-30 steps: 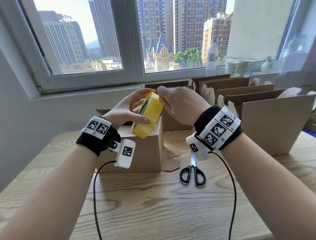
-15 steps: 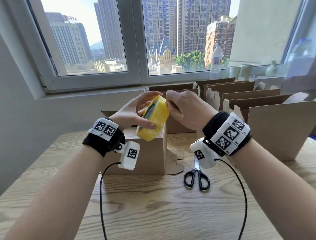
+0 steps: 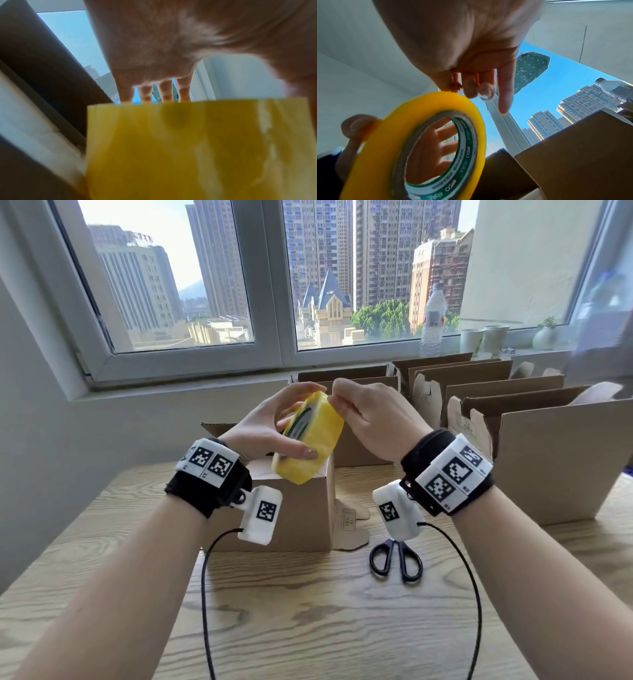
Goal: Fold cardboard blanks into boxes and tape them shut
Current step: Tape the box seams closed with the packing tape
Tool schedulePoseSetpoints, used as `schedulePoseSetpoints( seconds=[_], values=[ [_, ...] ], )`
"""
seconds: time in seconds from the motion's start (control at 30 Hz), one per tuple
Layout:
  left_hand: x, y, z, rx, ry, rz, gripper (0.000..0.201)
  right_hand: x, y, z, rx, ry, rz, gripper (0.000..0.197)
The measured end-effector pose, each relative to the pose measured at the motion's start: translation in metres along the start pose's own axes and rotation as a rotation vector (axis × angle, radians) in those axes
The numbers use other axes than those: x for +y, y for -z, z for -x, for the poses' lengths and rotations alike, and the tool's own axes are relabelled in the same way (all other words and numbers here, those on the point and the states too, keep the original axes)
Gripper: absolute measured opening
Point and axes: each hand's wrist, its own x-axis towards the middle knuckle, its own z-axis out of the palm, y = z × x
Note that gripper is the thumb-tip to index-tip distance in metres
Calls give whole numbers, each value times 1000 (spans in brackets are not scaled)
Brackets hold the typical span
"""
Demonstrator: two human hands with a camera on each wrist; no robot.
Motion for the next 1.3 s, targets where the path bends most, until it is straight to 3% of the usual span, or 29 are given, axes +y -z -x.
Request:
schedulePoseSetpoints(
  seconds=[0.37, 0.6, 0.77, 0.93, 1.03, 1.2, 1.3],
  values=[
    [-3, 1, -1, -2, -25, -66, 97, -1, -5, 4, 36, -18, -12, 23],
    [-3, 1, 3, 59, -40, 12, 93, -23, -8, 6, 169, 98, -176, 27],
    [-5, 2, 9, 96, -47, 45, 94, -11, -15, 4, 401, -109, -130, 35],
    [-6, 0, 9, 118, -41, 42, 93, -9, -19, 3, 382, -161, -249, 52],
    [-6, 0, 10, 141, -44, 50, 92, -16, -20, 4, 328, -121, -487, 39],
    [-7, -2, 10, 173, -52, 54, 91, -20, -31, -2, 422, -163, -577, 6],
    [-7, -2, 10, 189, -47, 47, 88, -23, -34, -7, 431, -158, -594, 2]
  ],
)
